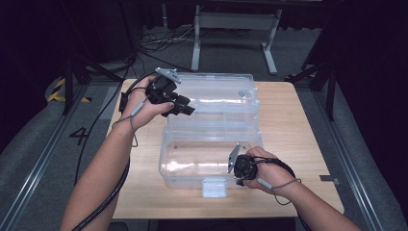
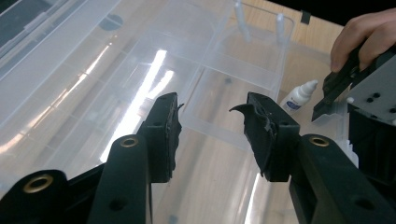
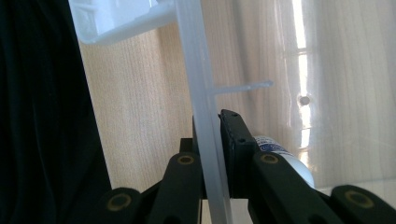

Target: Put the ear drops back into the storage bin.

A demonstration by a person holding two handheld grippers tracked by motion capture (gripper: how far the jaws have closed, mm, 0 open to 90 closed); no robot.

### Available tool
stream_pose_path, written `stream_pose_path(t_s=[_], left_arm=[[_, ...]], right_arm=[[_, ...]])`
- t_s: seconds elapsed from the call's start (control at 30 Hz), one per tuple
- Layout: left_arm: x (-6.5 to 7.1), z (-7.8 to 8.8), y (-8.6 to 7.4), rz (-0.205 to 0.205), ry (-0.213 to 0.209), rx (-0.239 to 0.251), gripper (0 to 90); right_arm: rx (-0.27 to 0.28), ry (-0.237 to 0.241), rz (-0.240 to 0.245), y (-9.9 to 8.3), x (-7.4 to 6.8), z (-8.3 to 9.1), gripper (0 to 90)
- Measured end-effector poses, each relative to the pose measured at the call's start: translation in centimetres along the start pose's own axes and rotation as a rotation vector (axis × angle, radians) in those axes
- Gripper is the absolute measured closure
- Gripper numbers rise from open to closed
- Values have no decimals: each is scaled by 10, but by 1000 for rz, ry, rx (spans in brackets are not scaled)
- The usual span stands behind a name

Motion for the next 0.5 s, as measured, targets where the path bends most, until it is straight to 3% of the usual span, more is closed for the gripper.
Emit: stream_pose_path(t_s=[0.33,0.5], left_arm=[[5,-31,23,-28,-50,-28,563],[2,-46,26,-19,-70,-42,576]], right_arm=[[3,-3,2,1,0,0,857],[1,0,1,0,0,0,857]])
Point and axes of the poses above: each handheld gripper's, and its own axes: z roughly backward along the jaws, y roughly out of its top, x roughly to its right, the point moved 10 cm from there along -z, roughly forward along the jaws, and after that the axes turned 13 degrees about z, right-handed, at the moved point
